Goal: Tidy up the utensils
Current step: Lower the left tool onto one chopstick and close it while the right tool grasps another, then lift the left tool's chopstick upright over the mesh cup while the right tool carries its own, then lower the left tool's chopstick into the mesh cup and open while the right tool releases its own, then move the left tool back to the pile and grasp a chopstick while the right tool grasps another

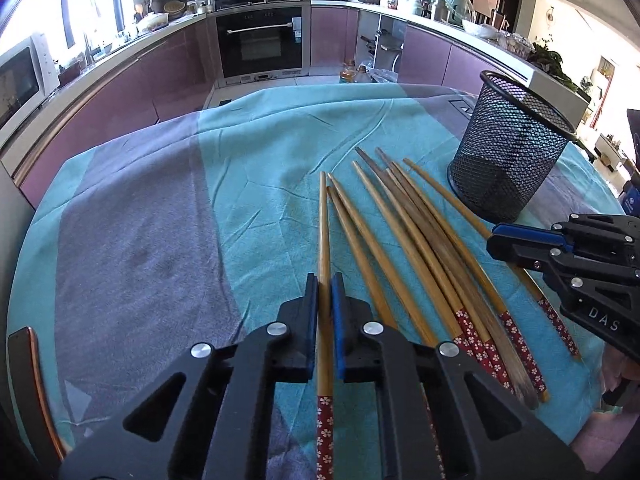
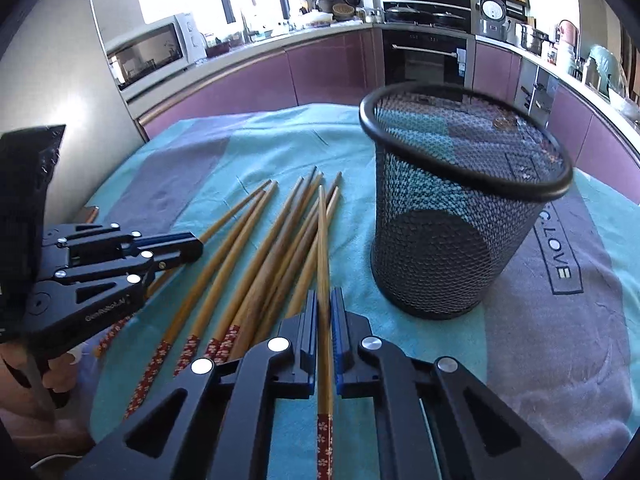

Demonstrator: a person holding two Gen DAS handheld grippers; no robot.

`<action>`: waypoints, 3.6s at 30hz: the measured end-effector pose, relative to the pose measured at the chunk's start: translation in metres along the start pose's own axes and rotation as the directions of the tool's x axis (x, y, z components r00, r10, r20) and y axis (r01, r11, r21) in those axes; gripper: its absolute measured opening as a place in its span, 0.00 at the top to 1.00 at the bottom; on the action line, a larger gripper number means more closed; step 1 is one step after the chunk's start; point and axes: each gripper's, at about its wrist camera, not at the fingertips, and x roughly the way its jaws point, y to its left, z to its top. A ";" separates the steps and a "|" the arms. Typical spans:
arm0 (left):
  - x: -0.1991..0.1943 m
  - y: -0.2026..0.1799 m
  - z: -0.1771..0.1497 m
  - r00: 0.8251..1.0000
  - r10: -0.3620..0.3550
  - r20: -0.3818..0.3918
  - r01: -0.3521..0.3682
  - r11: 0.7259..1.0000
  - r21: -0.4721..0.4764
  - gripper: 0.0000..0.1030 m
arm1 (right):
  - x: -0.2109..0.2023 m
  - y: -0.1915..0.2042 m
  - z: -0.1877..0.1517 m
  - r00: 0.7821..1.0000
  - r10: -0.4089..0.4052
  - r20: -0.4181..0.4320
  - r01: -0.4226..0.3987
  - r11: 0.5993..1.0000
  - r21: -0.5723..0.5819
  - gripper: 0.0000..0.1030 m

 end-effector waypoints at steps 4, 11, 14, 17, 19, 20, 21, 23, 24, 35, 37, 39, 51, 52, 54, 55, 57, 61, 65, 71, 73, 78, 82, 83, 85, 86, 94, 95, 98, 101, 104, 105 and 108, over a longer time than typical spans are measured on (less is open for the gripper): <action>-0.018 0.000 0.005 0.999 -0.018 0.036 0.019 1.000 -0.007 0.93 | -0.018 -0.002 0.002 0.998 0.055 0.043 -0.055 0.998 -0.001 0.94; -0.066 0.002 0.019 0.984 -0.120 0.131 0.120 0.993 0.007 0.93 | -0.058 -0.010 0.011 0.977 0.149 0.152 -0.152 0.988 0.010 0.94; -0.087 0.000 0.023 0.970 -0.170 0.173 0.169 0.985 0.018 0.93 | -0.072 -0.013 0.016 0.967 0.164 0.196 -0.169 0.986 0.012 0.95; -0.109 -0.004 0.028 0.955 -0.204 0.216 0.203 0.979 0.027 0.93 | -0.085 -0.014 0.021 0.955 0.177 0.238 -0.185 0.983 0.010 0.94; -0.125 -0.004 0.031 0.943 -0.224 0.247 0.224 0.974 0.030 0.93 | -0.095 -0.018 0.025 0.947 0.175 0.269 -0.183 0.983 0.004 0.95; -0.132 -0.004 0.033 0.936 -0.235 0.262 0.235 0.972 0.031 0.93 | -0.099 -0.020 0.027 0.943 0.176 0.282 -0.185 0.983 0.003 0.95; -0.139 -0.005 0.034 0.931 -0.241 0.274 0.242 0.970 0.032 0.93 | -0.104 -0.022 0.030 0.937 0.178 0.299 -0.187 0.982 0.001 0.95; -0.152 -0.007 0.040 0.919 -0.253 0.304 0.254 0.967 0.036 0.93 | -0.113 -0.025 0.035 0.929 0.176 0.325 -0.186 0.983 0.000 0.95; -0.159 -0.008 0.044 0.911 -0.261 0.318 0.262 0.964 0.040 0.93 | -0.118 -0.028 0.038 0.924 0.174 0.342 -0.184 0.983 -0.002 0.95; -0.204 -0.047 0.109 0.826 -0.356 0.437 0.351 0.932 0.094 0.93 | -0.153 -0.056 0.071 0.885 0.098 0.455 -0.109 0.994 -0.002 0.95; -0.207 -0.056 0.121 0.818 -0.364 0.446 0.359 0.928 0.099 0.93 | -0.157 -0.062 0.077 0.876 0.084 0.475 -0.097 0.995 0.004 0.95; -0.205 -0.066 0.132 0.813 -0.370 0.450 0.363 0.926 0.107 0.93 | -0.157 -0.068 0.083 0.873 0.063 0.483 -0.078 0.997 0.011 0.95; -0.145 -0.123 0.136 0.880 -0.357 0.312 0.338 0.934 0.117 0.93 | -0.099 -0.085 0.085 0.945 0.031 0.327 -0.049 0.998 0.046 0.95; -0.134 -0.121 0.130 0.885 -0.359 0.298 0.339 0.934 0.118 0.93 | -0.093 -0.085 0.084 0.952 0.032 0.305 -0.048 0.998 0.046 0.95; -0.122 -0.125 0.128 0.896 -0.355 0.267 0.336 0.935 0.116 0.93 | -0.083 -0.085 0.084 0.963 0.030 0.266 -0.044 0.998 0.046 0.95; -0.112 -0.124 0.127 0.900 -0.353 0.256 0.334 0.935 0.118 0.93 | -0.077 -0.085 0.084 0.969 0.029 0.245 -0.041 0.998 0.046 0.95; -0.102 -0.127 0.127 0.907 -0.349 0.235 0.329 0.937 0.120 0.93 | -0.068 -0.085 0.084 0.976 0.027 0.216 -0.038 0.998 0.047 0.95; -0.087 -0.126 0.127 0.915 -0.341 0.217 0.323 0.939 0.116 0.93 | -0.059 -0.085 0.084 0.980 0.026 0.197 -0.037 0.998 0.053 0.94; -0.081 -0.125 0.130 0.919 -0.334 0.210 0.317 0.942 0.111 0.93 | -0.054 -0.083 0.086 0.981 0.019 0.194 -0.031 0.998 0.061 0.94; -0.086 -0.115 0.121 0.921 -0.328 0.211 0.311 0.944 0.108 0.90 | -0.048 -0.084 0.090 0.981 0.017 0.195 -0.035 0.995 0.089 0.93; -0.089 -0.113 0.120 0.920 -0.327 0.217 0.311 0.945 0.106 0.87 | -0.047 -0.085 0.091 0.980 0.015 0.198 -0.035 0.995 0.096 0.92; -0.108 -0.099 0.112 0.919 -0.282 0.275 0.268 0.959 0.089 0.82 | -0.055 -0.087 0.087 0.974 -0.006 0.228 -0.023 0.992 0.124 0.86; -0.128 -0.073 0.100 0.917 -0.226 0.328 0.217 0.974 0.063 0.71 | -0.074 -0.080 0.079 0.961 0.029 0.275 -0.059 0.993 0.102 0.74; -0.132 -0.065 0.095 0.919 -0.210 0.334 0.203 0.978 0.055 0.69 | -0.079 -0.077 0.076 0.958 0.043 0.285 -0.071 0.994 0.088 0.73; -0.136 -0.051 0.085 0.923 -0.180 0.339 0.176 0.983 0.043 0.66 | -0.089 -0.066 0.069 0.950 0.084 0.300 -0.103 0.993 0.049 0.70; -0.138 -0.045 0.081 0.927 -0.167 0.336 0.165 0.986 0.035 0.66 | -0.094 -0.059 0.064 0.947 0.105 0.304 -0.116 0.993 0.021 0.69; -0.123 0.003 0.027 0.962 -0.087 0.259 0.094 0.996 -0.012 0.65 | -0.083 -0.026 0.037 0.957 0.192 0.215 -0.183 0.981 -0.059 0.65; -0.120 0.006 0.022 0.967 -0.082 0.240 0.087 0.996 -0.013 0.65 | -0.078 -0.023 0.034 0.961 0.193 0.197 -0.185 0.981 -0.059 0.65; -0.107 0.009 0.007 0.977 -0.087 0.193 0.091 0.996 -0.009 0.65 | -0.059 -0.016 0.024 0.971 0.195 0.138 -0.190 0.981 -0.045 0.65; -0.092 0.011 -0.003 0.984 -0.096 0.148 0.098 0.995 -0.002 0.65 | -0.039 -0.012 0.015 0.979 0.185 0.081 -0.184 0.983 -0.024 0.65; -0.077 0.002 -0.015 0.990 -0.096 0.104 0.095 0.995 0.013 0.65 | -0.021 -0.009 0.007 0.984 0.174 0.036 -0.174 0.985 -0.008 0.65; -0.073 -0.007 -0.022 0.992 -0.090 0.089 0.089 0.996 0.020 0.65 | -0.016 -0.008 0.005 0.985 0.173 0.021 -0.173 0.985 -0.002 0.65; -0.059 -0.013 -0.031 0.995 -0.093 0.046 0.092 0.995 0.027 0.65 | -0.004 -0.006 0.001 0.989 0.150 -0.014 -0.150 0.989 0.005 0.65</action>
